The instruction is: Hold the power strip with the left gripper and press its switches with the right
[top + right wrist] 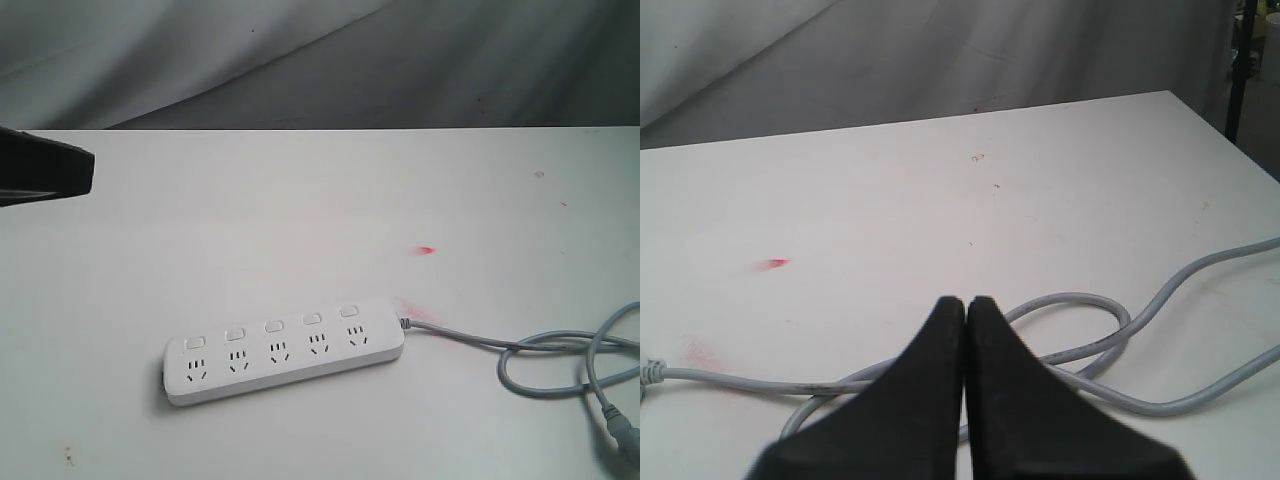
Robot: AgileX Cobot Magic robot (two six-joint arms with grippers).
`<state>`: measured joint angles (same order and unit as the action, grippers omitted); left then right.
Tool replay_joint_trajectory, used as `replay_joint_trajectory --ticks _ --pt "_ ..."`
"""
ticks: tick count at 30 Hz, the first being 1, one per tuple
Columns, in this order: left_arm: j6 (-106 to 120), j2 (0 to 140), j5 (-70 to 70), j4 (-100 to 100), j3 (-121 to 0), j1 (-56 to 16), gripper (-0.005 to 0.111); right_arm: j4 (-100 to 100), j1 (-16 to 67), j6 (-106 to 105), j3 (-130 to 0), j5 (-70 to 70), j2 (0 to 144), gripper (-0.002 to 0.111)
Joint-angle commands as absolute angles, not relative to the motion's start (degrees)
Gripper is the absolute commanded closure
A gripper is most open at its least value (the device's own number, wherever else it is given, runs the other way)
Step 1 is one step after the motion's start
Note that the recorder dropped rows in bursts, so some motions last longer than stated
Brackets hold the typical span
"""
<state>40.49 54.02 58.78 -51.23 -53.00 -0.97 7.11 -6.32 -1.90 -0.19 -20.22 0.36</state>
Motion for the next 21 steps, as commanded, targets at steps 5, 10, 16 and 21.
replay_joint_trajectory --ticks 5,10,16,21 --pt "39.63 53.35 54.99 -47.79 -53.59 -1.25 0.106 6.99 -6.82 -2.09 0.0 -19.54 0.0 0.108" --pt "21.91 42.99 32.86 -37.71 -53.59 -1.25 0.106 6.99 -6.82 -2.09 0.0 -19.54 0.0 0.108" --pt "2.72 27.26 25.57 -10.87 -53.59 -1.25 0.106 7.23 -6.82 -2.09 0.0 -19.54 0.0 0.108" --pt "-0.91 23.75 25.76 -3.38 -52.86 -1.25 0.106 7.23 -6.82 -2.09 0.0 -19.54 0.0 0.108"
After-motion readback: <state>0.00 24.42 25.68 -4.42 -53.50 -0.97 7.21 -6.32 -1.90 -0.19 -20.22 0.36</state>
